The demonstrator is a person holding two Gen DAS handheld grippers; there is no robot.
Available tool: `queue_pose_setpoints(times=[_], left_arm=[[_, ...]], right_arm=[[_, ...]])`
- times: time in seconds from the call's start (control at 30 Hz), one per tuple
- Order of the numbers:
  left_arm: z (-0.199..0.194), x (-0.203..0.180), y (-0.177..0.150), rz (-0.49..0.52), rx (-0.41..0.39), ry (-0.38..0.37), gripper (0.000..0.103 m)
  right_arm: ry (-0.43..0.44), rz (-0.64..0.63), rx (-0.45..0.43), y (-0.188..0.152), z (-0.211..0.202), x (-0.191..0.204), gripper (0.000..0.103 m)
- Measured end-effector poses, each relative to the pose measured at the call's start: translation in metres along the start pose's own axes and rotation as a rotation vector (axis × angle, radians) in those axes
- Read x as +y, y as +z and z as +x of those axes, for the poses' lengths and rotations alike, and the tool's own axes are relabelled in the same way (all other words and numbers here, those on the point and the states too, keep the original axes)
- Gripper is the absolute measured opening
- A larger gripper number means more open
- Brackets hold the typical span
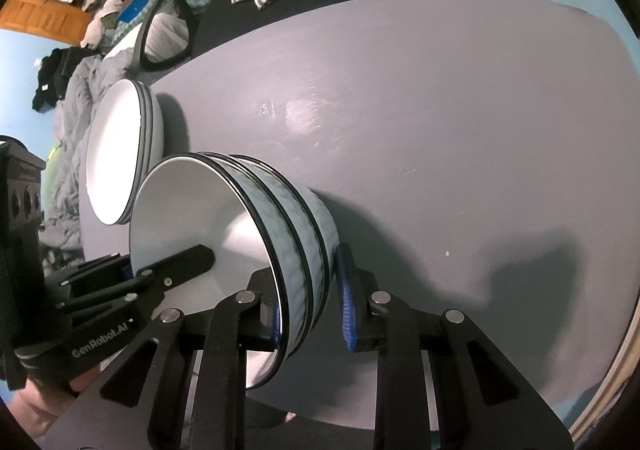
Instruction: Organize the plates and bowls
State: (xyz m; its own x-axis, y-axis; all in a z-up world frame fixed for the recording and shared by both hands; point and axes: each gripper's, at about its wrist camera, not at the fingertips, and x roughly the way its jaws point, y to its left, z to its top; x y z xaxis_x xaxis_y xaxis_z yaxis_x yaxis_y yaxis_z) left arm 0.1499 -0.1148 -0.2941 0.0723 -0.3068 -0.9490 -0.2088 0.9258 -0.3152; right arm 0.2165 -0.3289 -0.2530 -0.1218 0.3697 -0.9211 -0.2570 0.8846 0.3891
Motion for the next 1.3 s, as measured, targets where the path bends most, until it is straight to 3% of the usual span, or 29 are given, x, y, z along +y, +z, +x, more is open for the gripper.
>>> queue_pose_setpoints(times=[0.3, 0.83, 1.3], left_arm=[[-0.012, 0.010, -0.012, -0.043, 0.013, 0.016, 0.018], [-0.063, 0.034, -0.019, -0.105, -0.069, 0.049, 0.018], [-0.126, 0.078, -0.008, -0.186, -0.172, 0.078, 0.018]], right_arm=[[-0.011, -0.035, 0.020, 0.002, -0.002, 0.022, 0.021], [0.020, -0.139, 0.009, 0.015, -0.006, 0.079, 0.021], [0.051, -0.253, -0.028, 0.052, -0.008, 0.151, 0.021]])
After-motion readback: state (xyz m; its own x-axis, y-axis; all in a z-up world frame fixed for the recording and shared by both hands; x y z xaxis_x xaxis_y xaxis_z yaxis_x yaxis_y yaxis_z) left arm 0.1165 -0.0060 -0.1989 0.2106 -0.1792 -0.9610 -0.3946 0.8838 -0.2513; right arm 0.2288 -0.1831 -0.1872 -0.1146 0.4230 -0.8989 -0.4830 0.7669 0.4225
